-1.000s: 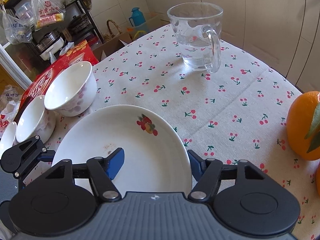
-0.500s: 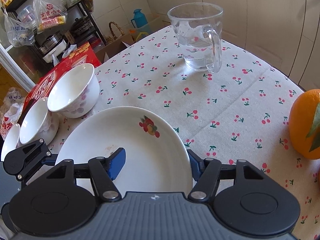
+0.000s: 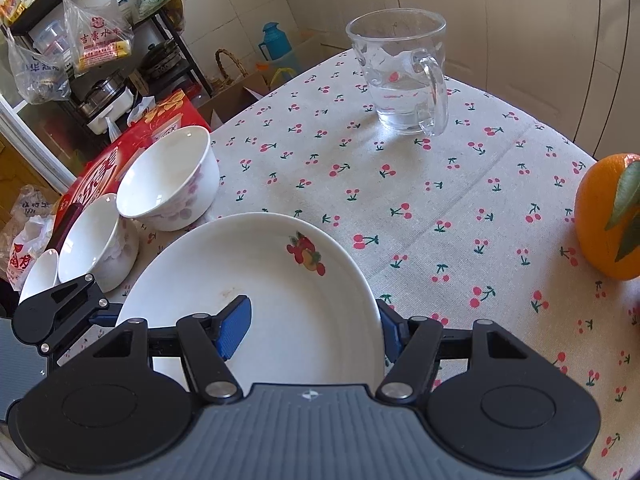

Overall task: Organize plates and bowls
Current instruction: 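Lift the flower plate with the right gripper and carry it toward the plate stack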

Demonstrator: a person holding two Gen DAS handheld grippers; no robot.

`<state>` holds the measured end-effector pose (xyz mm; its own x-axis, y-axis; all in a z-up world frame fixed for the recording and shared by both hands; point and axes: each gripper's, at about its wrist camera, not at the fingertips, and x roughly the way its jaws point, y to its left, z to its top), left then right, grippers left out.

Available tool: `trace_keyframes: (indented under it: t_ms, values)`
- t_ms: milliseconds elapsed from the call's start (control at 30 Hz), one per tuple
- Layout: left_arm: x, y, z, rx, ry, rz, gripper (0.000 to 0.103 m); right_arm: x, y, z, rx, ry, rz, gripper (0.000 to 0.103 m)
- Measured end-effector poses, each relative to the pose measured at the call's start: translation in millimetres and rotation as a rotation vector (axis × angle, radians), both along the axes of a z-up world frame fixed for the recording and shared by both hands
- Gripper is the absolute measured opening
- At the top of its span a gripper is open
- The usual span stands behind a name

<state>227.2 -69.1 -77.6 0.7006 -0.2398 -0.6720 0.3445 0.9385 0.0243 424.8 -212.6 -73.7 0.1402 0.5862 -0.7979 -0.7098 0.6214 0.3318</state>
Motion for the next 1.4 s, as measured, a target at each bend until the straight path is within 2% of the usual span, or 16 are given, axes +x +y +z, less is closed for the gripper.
trace_keyframes:
  t_ms: [700,1033,1400]
  values:
    - [-56.4,-12.4,35.0,0.027,-0.003,-0.130,0.093,-81.7,-33.9,38.9,0.060,-0.026,-0.096,0.071]
    - [-78.4,-36.4,43.8,0.033,-0.011,-0.222,0.093,-125.4,-73.2,55.5,0.079,-0.058,-0.169,0.071]
    - [-84.8,-68.5,43.2,0.030,0.005,-0.340,0.093,-158.0,-124.6,56.2,0.080,-0.073,-0.281,0.071]
